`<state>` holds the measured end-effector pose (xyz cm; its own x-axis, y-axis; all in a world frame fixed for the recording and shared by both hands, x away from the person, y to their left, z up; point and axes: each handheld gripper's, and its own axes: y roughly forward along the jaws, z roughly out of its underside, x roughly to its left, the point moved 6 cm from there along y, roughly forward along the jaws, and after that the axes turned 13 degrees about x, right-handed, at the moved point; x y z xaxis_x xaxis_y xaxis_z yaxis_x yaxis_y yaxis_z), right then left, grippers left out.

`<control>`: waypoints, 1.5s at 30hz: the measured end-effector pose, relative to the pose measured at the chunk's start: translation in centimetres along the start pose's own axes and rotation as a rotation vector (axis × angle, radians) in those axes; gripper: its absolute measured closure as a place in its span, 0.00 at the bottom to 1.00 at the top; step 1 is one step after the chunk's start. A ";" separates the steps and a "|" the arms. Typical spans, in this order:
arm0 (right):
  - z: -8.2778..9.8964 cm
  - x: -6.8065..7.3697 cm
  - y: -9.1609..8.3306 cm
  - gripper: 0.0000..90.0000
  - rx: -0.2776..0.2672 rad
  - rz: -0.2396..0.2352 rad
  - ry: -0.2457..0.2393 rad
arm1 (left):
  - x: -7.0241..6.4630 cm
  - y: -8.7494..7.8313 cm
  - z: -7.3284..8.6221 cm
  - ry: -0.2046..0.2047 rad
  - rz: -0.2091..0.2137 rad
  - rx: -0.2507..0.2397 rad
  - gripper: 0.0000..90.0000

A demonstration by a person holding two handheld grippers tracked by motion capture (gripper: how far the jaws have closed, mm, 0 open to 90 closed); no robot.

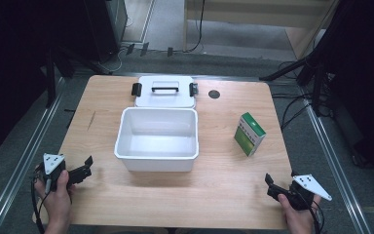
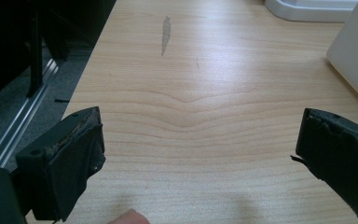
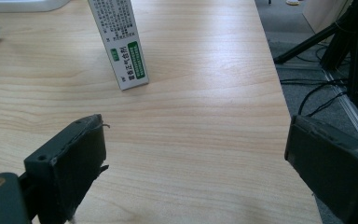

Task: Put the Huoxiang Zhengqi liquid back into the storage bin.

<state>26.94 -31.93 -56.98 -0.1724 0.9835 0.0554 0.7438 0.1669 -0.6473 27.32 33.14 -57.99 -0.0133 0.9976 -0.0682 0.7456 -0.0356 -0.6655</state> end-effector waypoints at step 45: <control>-5.9 3.2 0.9 0.16 0.605 -0.032 -0.363 | 0.0 0.1 0.0 -0.003 0.014 0.013 0.02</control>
<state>30.92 -28.19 -52.90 -0.4708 0.8757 -0.1070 0.2630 0.0236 -0.9645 27.39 33.09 -58.06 -0.0049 0.9968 -0.0802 0.7368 -0.0506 -0.6742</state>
